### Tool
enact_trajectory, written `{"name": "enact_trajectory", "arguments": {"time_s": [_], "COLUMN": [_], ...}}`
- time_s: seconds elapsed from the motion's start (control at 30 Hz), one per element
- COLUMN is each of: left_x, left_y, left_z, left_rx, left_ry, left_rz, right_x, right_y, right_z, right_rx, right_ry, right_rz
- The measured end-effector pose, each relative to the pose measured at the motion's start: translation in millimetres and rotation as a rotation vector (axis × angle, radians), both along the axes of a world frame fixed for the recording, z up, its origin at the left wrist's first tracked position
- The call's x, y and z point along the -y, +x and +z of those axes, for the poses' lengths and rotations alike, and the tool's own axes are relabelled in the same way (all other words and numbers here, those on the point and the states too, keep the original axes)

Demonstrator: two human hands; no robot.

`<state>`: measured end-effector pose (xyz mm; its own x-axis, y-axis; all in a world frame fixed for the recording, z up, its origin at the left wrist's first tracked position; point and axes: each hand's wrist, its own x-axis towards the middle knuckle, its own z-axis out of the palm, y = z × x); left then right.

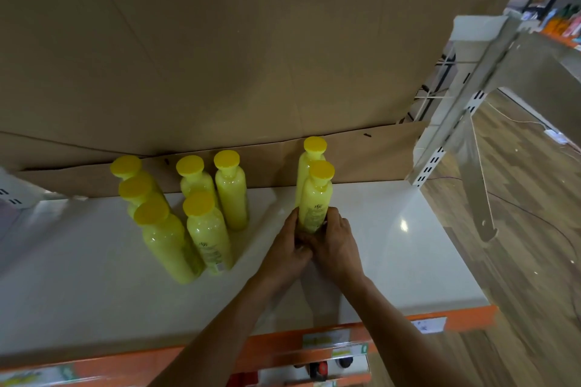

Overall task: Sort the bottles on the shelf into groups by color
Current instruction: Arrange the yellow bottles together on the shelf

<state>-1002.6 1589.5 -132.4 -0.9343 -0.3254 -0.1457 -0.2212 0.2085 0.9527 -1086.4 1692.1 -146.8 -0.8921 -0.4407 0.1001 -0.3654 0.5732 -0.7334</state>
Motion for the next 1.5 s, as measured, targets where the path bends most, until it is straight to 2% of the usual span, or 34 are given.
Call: {"name": "enact_trajectory", "arguments": {"time_s": [0.23, 0.33, 0.43, 0.53, 0.67, 0.83, 0.93, 1.03, 1.07, 1.13, 1.37, 1.5], "left_x": [2, 1, 7, 15, 24, 27, 24, 20, 19, 20, 32, 38], "left_y": [4, 26, 56, 83, 109, 130, 129, 127, 127, 124, 115, 113], "left_z": [-6, -1, -5, -1, 3, 4, 3, 3, 8, 14, 3, -10], "left_rx": [0.02, 0.076, 0.026, -0.01, -0.075, -0.043, 0.017, -0.037, -0.048, -0.066, -0.051, 0.036], "left_ry": [-0.113, -0.244, -0.366, -0.484, -0.609, -0.572, -0.597, -0.629, -0.583, -0.518, -0.491, -0.433], "left_rz": [-0.006, 0.047, 0.093, 0.188, 0.407, 0.62, 0.568, 0.494, 0.491, 0.502, 0.511, 0.511], "right_x": [-2, -14, -23, -16, 13, 60, 85, 104, 108, 113, 113, 110], "right_y": [9, 23, 36, 48, 59, 58, 50, 43, 42, 41, 35, 45], "right_z": [-1, -6, -10, -8, -2, 7, 7, 12, 14, 17, 10, 9], "right_rx": [-0.009, -0.065, -0.129, -0.23, -0.236, -0.125, -0.04, 0.114, 0.147, 0.164, 0.175, 0.204], "right_ry": [0.012, 0.058, 0.113, 0.141, 0.083, 0.079, 0.065, -0.023, -0.039, -0.055, -0.009, -0.036], "right_rz": [-0.012, 0.01, 0.065, 0.172, 0.351, 0.384, 0.34, 0.341, 0.334, 0.293, 0.214, 0.11]}}
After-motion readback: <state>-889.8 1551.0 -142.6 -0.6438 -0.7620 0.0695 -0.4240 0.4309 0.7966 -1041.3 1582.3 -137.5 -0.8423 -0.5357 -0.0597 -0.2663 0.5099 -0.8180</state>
